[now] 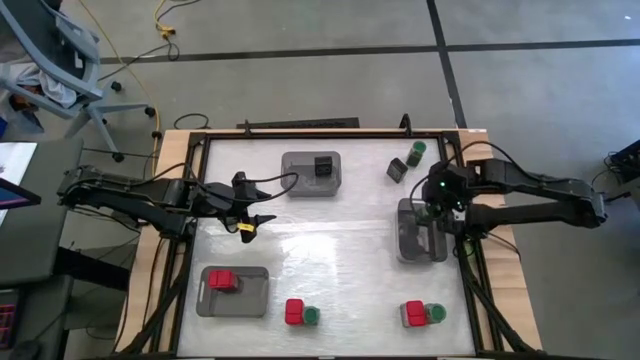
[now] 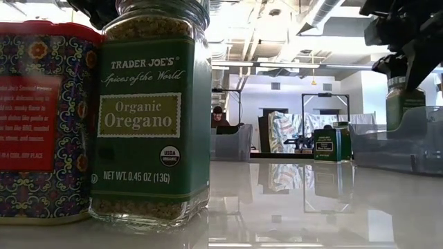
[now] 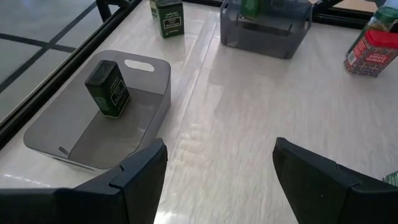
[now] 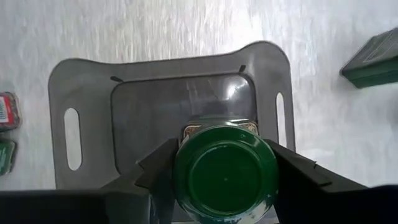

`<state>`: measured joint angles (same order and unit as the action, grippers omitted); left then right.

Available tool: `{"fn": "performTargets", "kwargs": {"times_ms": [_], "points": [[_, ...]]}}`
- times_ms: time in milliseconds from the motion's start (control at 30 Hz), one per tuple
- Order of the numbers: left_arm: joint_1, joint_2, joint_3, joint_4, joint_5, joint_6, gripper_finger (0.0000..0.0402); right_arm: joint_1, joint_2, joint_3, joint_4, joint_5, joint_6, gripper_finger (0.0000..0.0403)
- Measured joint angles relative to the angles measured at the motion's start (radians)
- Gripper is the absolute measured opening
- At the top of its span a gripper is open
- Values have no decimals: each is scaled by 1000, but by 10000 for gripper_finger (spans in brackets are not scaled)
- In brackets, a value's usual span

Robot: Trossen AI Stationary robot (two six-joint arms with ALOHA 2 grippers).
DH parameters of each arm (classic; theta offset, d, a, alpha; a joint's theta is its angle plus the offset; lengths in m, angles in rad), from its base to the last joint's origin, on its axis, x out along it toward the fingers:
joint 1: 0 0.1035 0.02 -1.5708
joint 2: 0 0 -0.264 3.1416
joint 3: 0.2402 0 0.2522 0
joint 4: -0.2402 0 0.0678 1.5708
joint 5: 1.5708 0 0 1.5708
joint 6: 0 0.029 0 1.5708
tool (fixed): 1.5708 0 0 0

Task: Sort spices by type
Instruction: Put the middle green seasoning bottle into the middle right black transparent bin

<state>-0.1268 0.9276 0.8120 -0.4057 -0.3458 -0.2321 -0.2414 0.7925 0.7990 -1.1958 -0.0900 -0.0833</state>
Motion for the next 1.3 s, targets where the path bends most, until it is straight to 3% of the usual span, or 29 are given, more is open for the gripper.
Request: {"fn": "performTargets", "kwargs": {"times_ms": [667,1100,1300], "points": [[0,0,0,0,0,0,279,-47,164,-15,7,-22,7,222],[0,0,0,0,0,0,279,-47,178,-15,6,-18,11,222],[0,0,0,0,0,0,279,-47,178,-15,6,-16,11,249]]}}
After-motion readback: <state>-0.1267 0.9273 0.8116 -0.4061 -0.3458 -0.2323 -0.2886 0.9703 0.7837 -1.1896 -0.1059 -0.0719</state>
